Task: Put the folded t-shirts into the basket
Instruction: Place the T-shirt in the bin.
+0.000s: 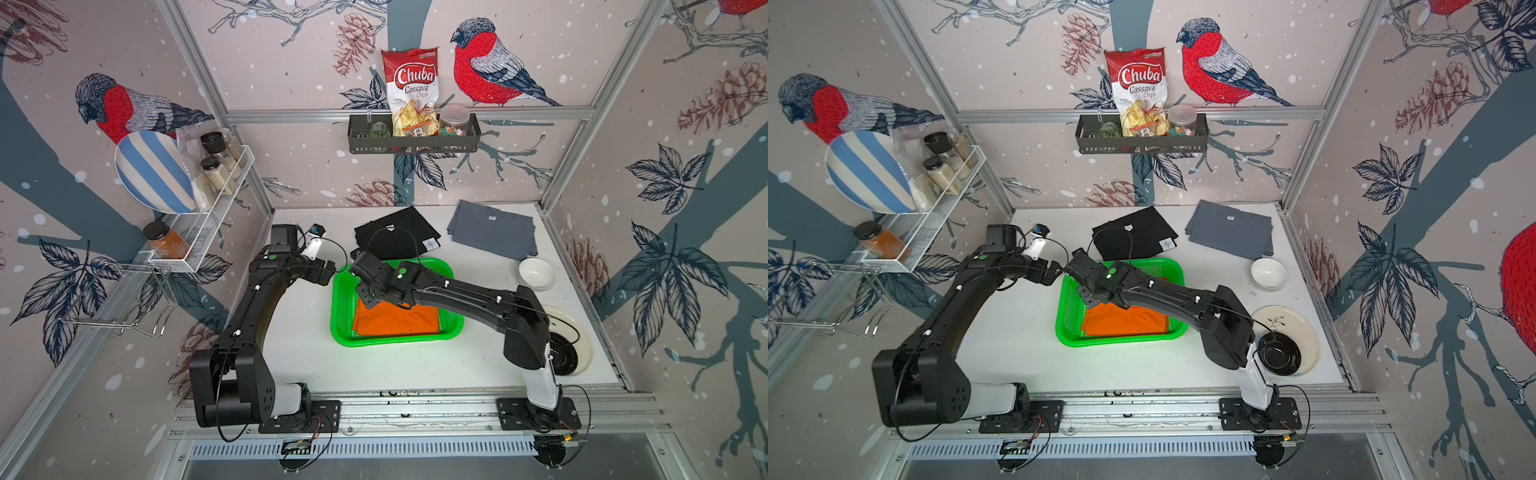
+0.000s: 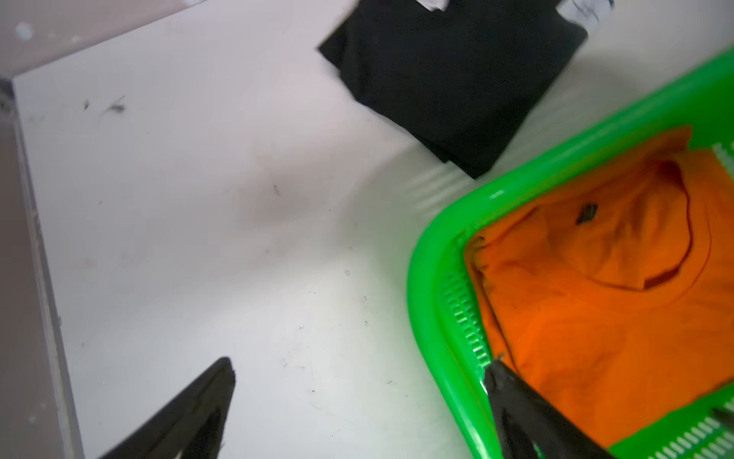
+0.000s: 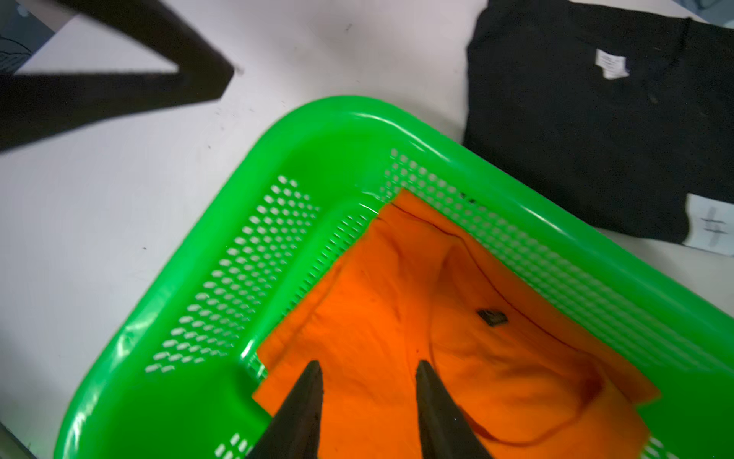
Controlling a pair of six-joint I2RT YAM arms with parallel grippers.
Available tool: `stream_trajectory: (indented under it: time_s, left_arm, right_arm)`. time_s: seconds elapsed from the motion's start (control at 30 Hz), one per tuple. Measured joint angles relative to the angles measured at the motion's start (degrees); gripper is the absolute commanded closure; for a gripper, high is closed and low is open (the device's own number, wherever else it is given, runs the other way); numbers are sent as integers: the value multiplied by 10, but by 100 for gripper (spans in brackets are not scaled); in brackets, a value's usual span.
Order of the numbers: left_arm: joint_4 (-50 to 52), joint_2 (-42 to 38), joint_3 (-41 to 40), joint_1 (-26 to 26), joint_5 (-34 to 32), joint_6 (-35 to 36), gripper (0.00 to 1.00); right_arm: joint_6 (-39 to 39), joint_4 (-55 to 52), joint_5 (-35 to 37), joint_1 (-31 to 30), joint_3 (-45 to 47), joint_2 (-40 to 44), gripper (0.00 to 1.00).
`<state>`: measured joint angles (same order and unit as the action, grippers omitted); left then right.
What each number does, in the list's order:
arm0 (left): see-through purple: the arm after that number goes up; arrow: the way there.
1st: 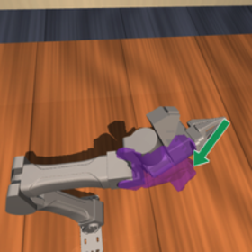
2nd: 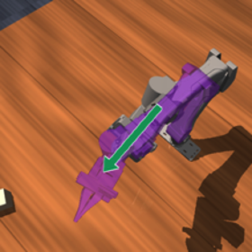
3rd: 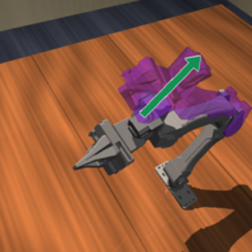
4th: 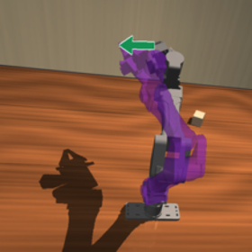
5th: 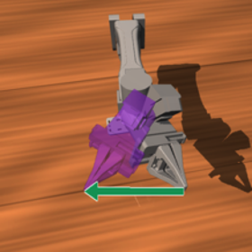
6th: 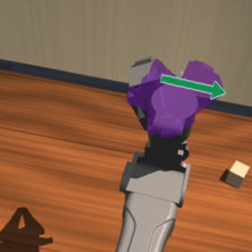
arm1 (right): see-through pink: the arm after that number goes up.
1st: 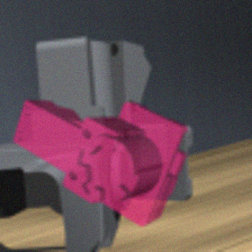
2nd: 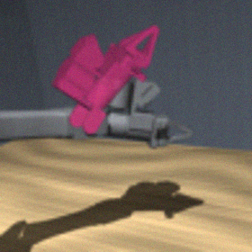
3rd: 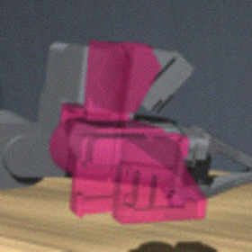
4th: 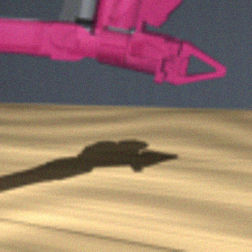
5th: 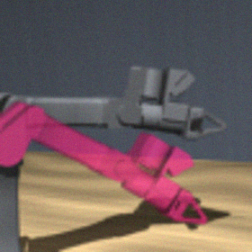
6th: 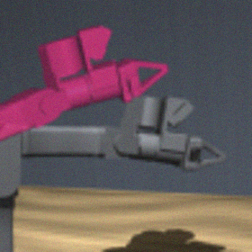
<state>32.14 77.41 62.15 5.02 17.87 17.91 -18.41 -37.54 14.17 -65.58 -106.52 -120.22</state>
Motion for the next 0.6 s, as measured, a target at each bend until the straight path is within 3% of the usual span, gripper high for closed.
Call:
stream_trajectory:
  time_s: [0.27, 0.6]
  left_arm:
    - [-52, -11, -91, 16, 104, -96, 6]
    - [-103, 18, -114, 16, 102, -146, 11]
  right_arm:
    - [-76, 8, -59, 7, -36, -94, 61]
    - [-147, -63, -7, -4, -94, -173, 56]
